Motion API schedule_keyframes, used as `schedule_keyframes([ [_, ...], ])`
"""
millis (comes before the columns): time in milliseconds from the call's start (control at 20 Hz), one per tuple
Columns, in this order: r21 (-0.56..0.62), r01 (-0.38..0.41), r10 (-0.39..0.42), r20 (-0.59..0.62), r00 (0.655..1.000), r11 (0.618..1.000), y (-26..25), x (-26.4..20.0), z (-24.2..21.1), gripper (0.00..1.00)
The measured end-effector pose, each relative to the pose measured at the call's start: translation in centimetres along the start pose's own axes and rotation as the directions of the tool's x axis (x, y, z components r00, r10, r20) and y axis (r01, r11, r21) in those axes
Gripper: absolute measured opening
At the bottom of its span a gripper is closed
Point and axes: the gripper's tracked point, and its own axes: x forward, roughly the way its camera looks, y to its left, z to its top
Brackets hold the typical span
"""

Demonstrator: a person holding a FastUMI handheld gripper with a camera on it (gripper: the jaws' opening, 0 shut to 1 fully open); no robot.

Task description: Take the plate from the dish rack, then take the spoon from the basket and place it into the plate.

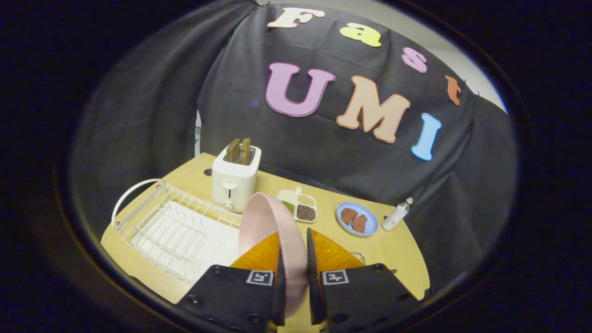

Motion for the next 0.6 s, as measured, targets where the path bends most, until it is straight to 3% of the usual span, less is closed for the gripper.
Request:
schedule_keyframes([
  [300, 0.095, 0.026, -0.029, 0.026, 0.999, 0.995, -6.0, -3.6, -0.1, 0.24],
  [600, 0.223, 0.084, -0.085, -0.003, 0.996, 0.971, -13.7, -7.9, -5.0, 0.24],
])
